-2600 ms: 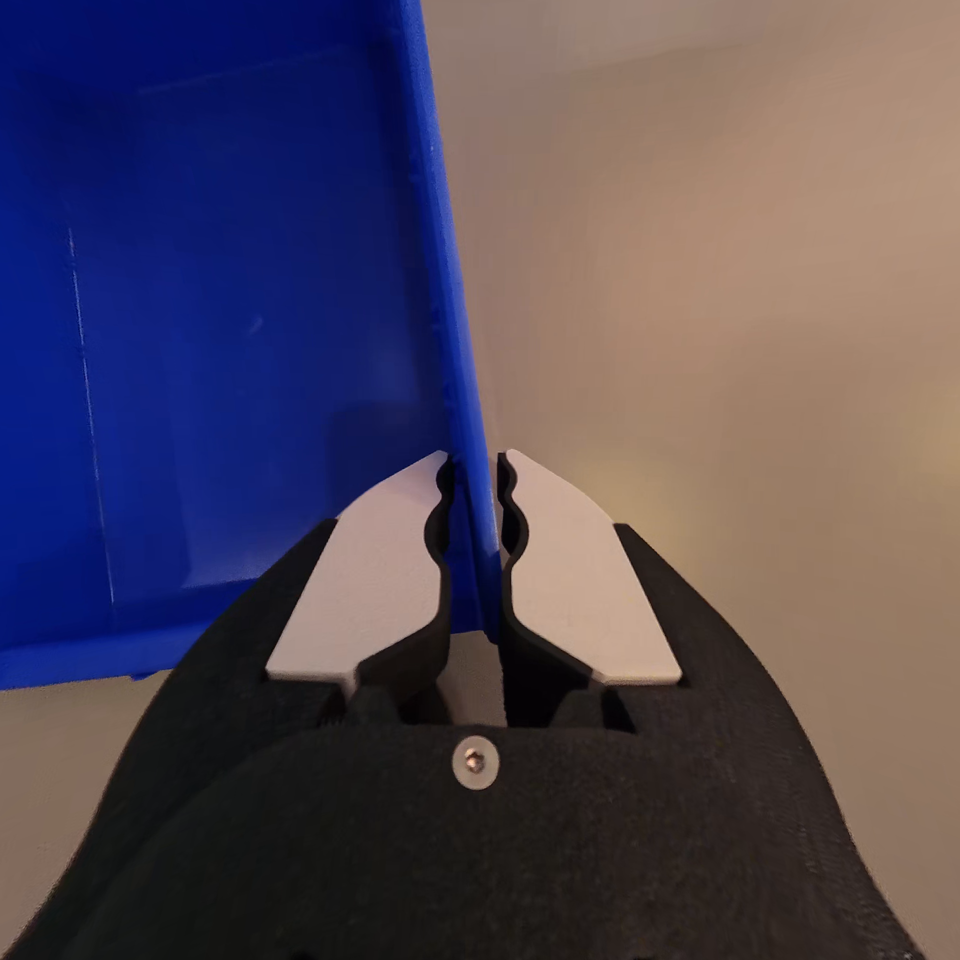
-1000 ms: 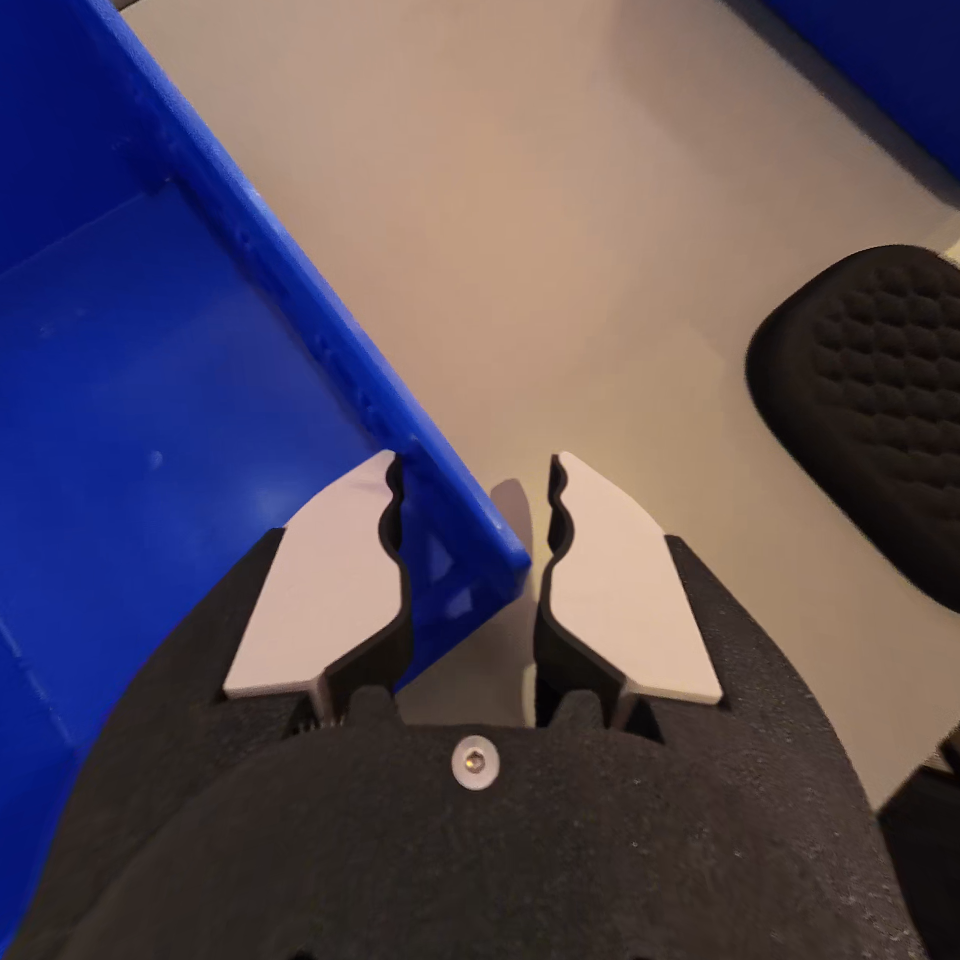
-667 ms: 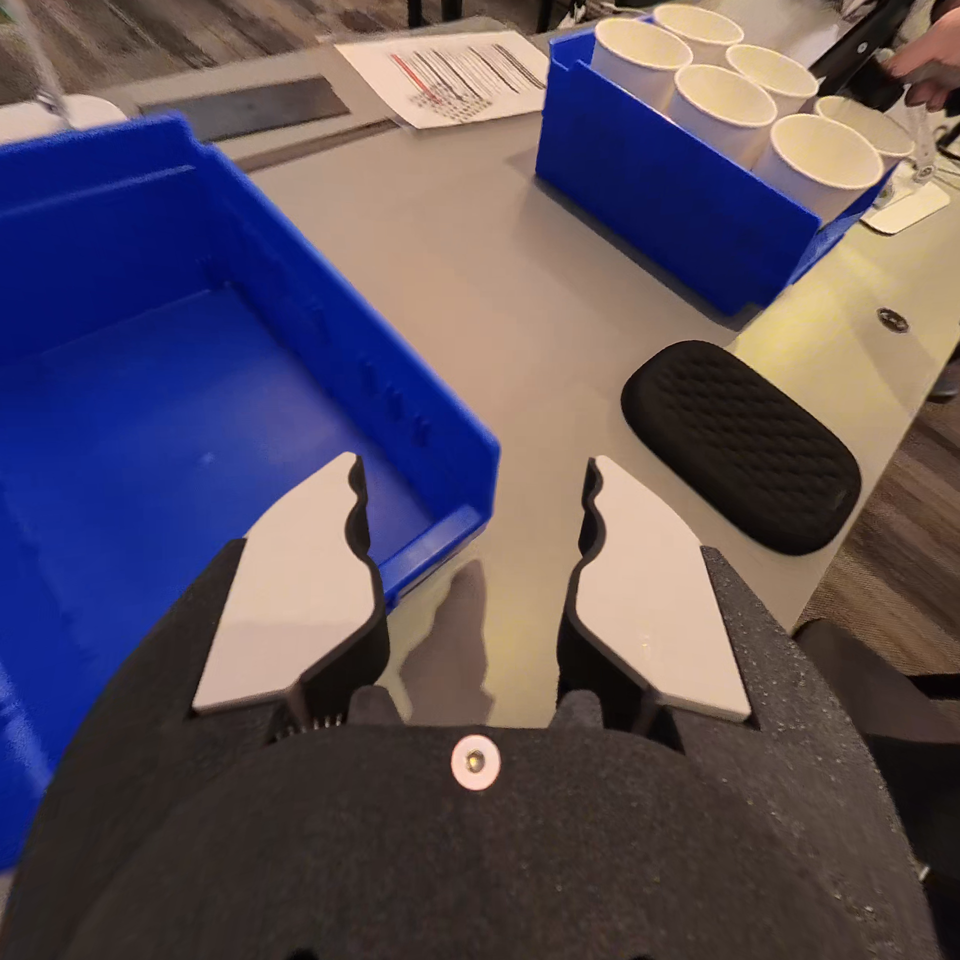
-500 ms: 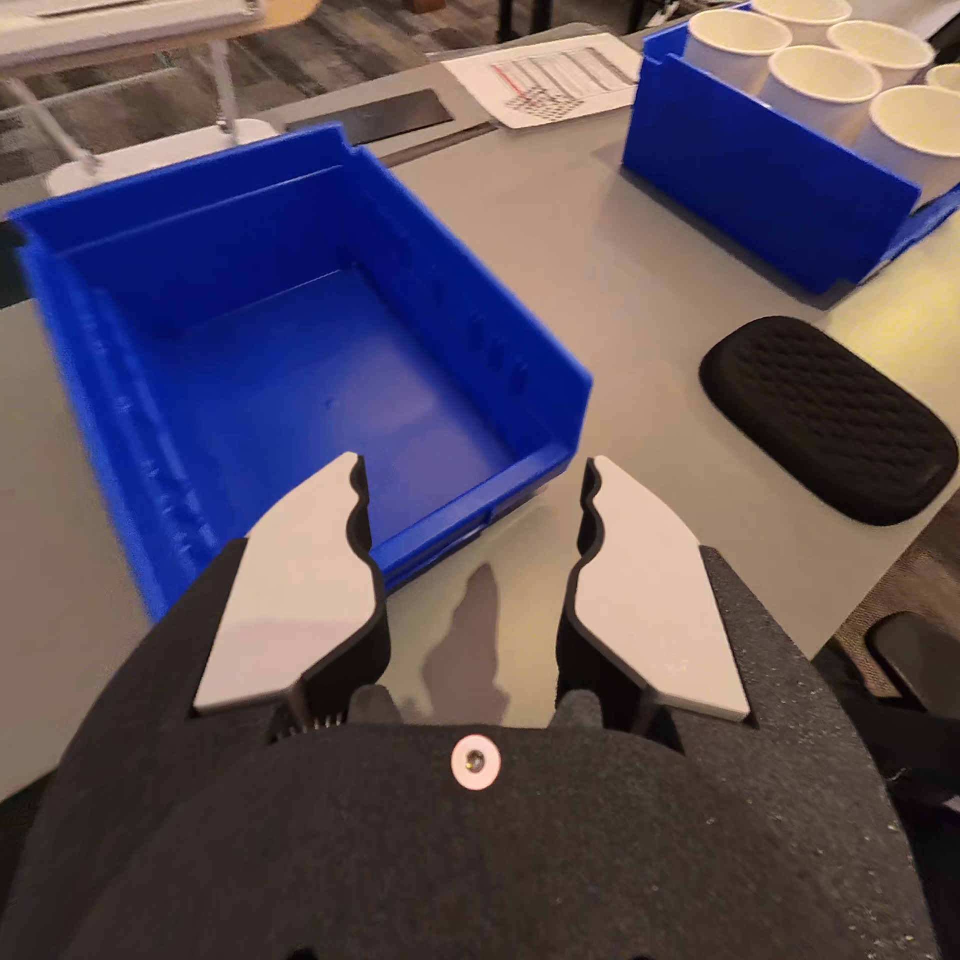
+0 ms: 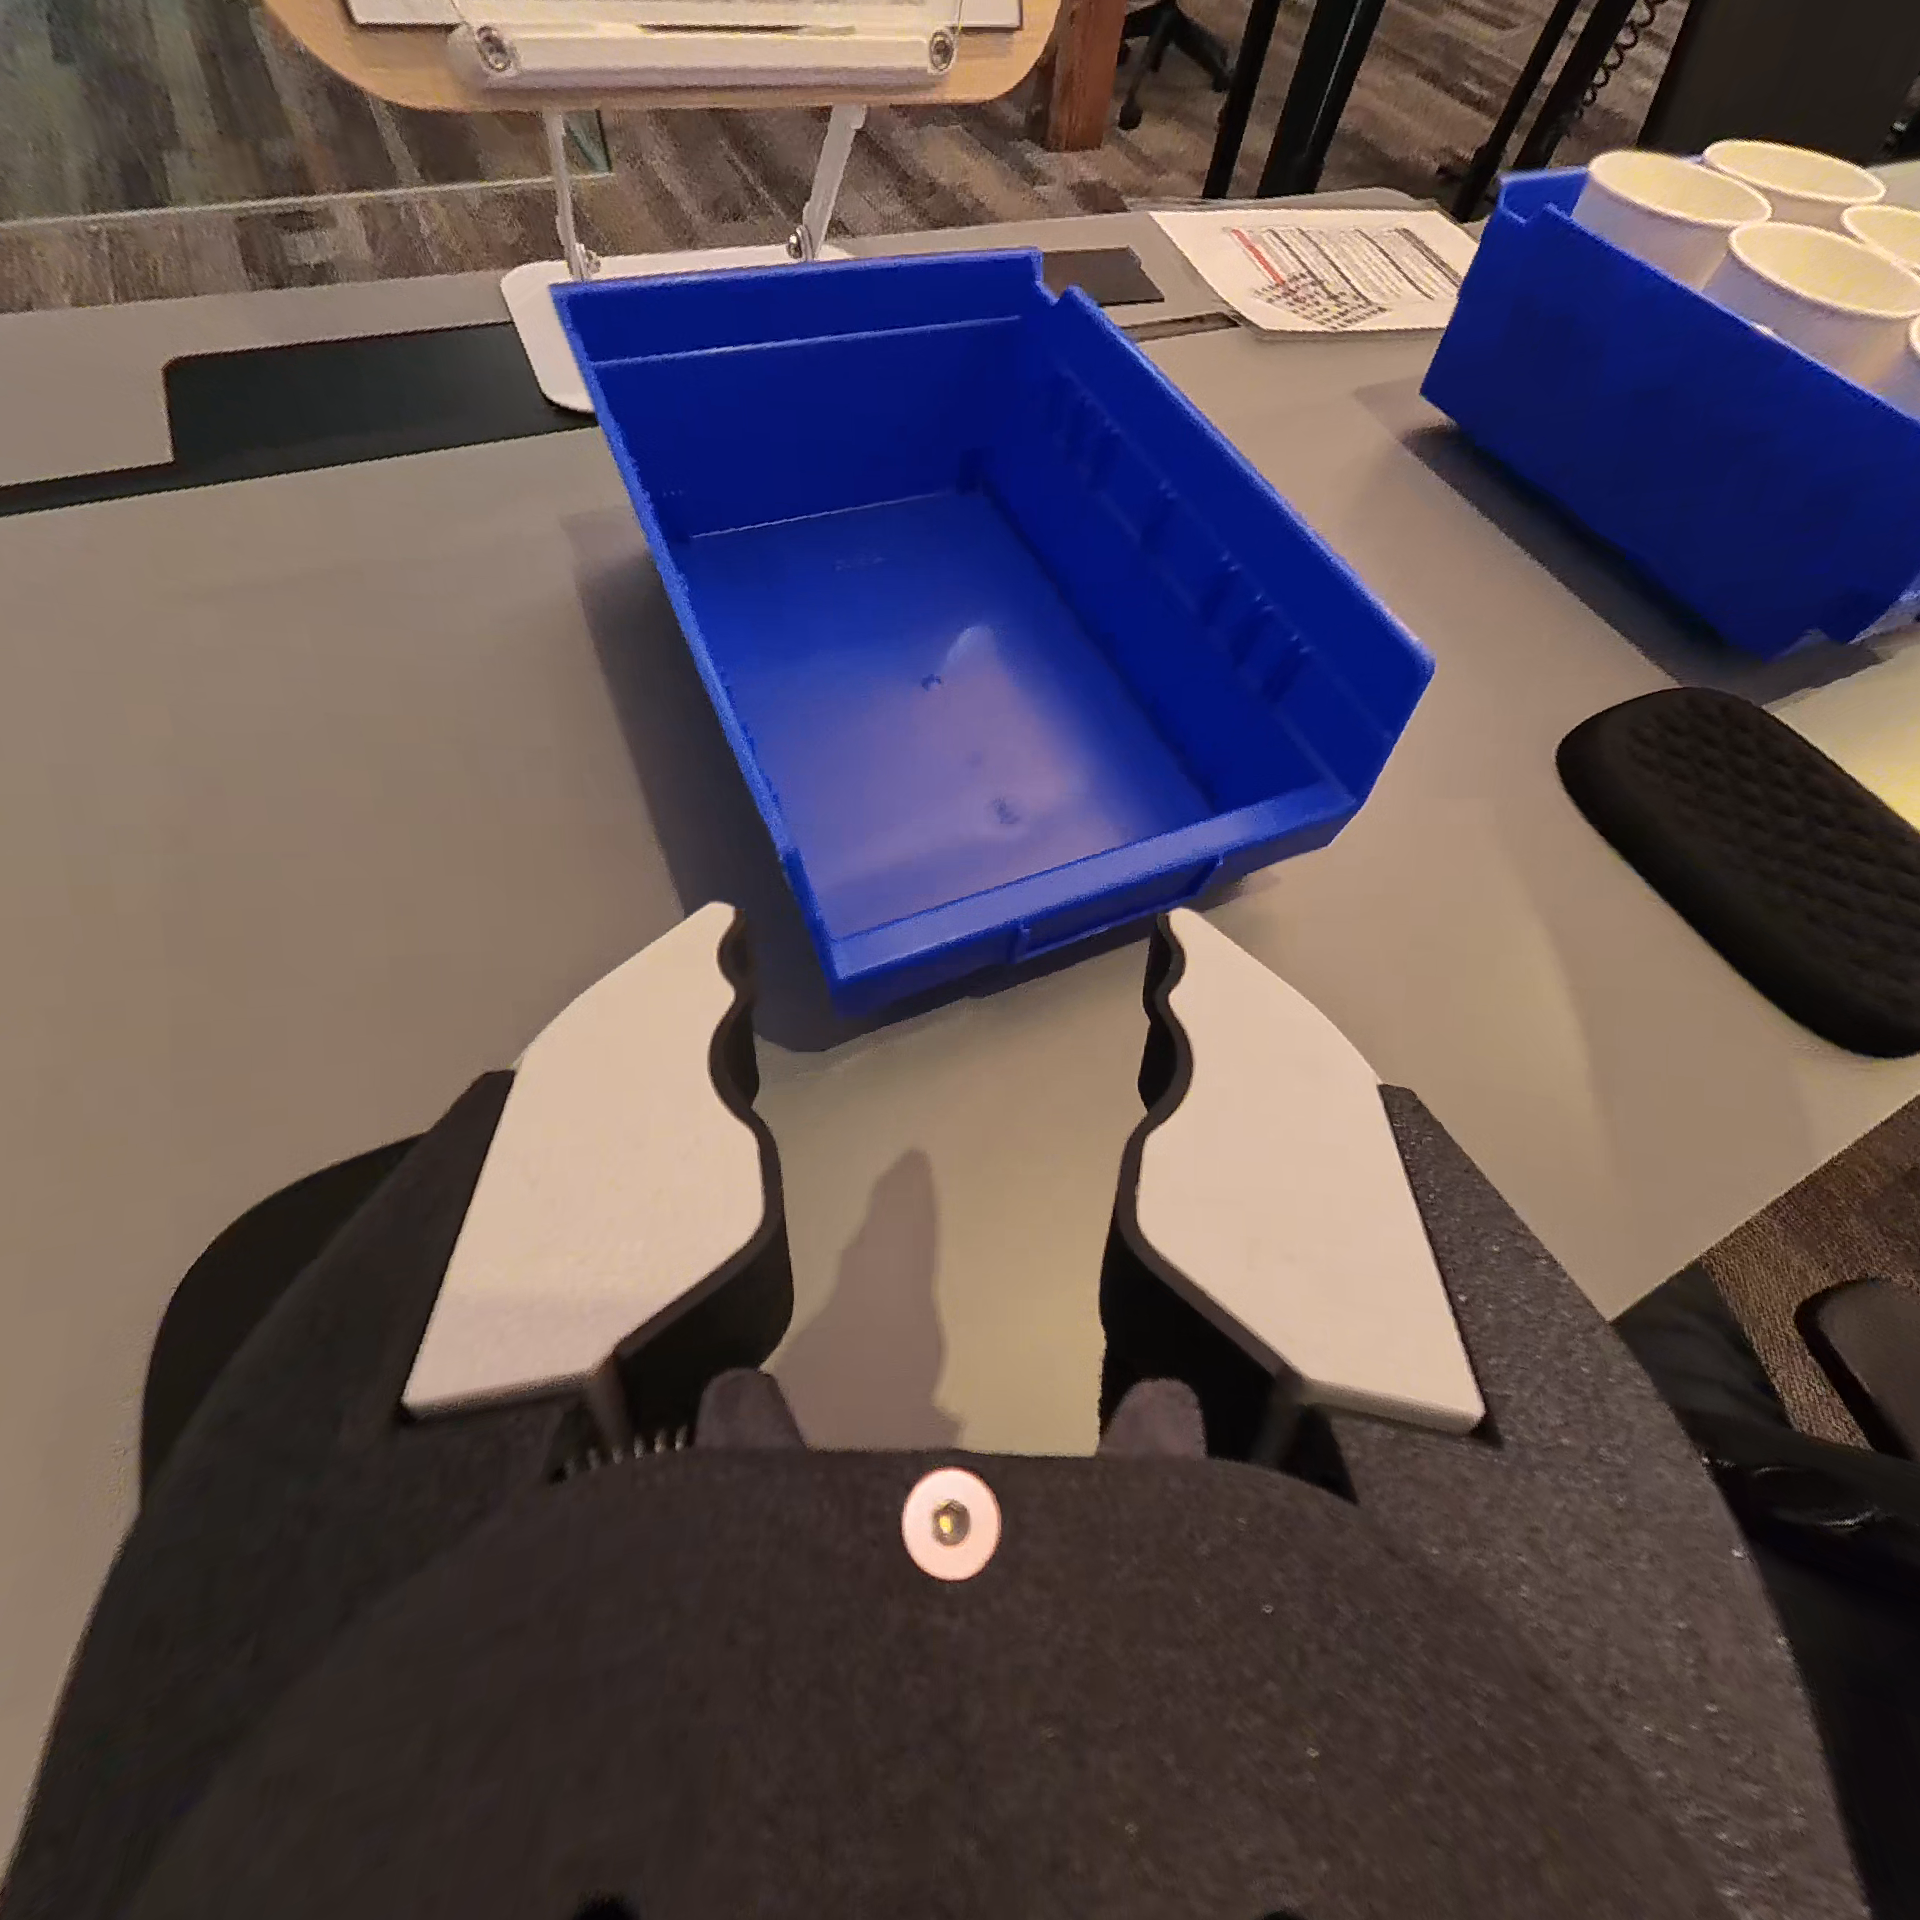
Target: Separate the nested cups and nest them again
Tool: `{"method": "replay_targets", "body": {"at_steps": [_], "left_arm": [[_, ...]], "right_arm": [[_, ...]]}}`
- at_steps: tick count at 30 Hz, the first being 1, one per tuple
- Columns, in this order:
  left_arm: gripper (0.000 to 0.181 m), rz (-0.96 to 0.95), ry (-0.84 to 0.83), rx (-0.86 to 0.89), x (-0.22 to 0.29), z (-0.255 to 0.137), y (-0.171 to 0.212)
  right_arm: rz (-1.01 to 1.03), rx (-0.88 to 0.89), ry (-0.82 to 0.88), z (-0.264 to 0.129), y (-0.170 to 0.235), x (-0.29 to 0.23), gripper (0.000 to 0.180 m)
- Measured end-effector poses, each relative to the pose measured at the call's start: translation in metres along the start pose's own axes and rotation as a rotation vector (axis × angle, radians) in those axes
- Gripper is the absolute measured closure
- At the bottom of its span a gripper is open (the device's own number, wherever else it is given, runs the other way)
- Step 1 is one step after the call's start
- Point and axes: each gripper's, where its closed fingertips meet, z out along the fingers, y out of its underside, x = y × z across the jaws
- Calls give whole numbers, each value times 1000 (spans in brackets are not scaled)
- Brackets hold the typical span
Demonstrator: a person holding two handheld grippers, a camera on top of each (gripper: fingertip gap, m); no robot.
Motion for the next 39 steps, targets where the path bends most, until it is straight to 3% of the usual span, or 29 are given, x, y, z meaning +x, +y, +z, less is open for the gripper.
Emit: {"method": "replay_targets", "body": {"at_steps": [11, 19, 27, 33, 39], "left_arm": [[111, -65, 1, 22, -32, -17, 21], [112, -90, -1, 55, -52, -32, 29], [114, -162, -63, 81, -88, -60, 46], [114, -199, -155, 96, -119, -89, 59], [114, -221, -244, 108, -142, -119, 69]], "right_arm": [[10, -11, 3, -19, -5, -48, 171], [-82, -8, 12, -61, -30, -136, 171], [-247, -51, -62, -63, -68, -293, 171], [-430, -92, -153, -17, -90, -440, 171], [-617, -136, -231, 43, -86, -591, 171]]}}
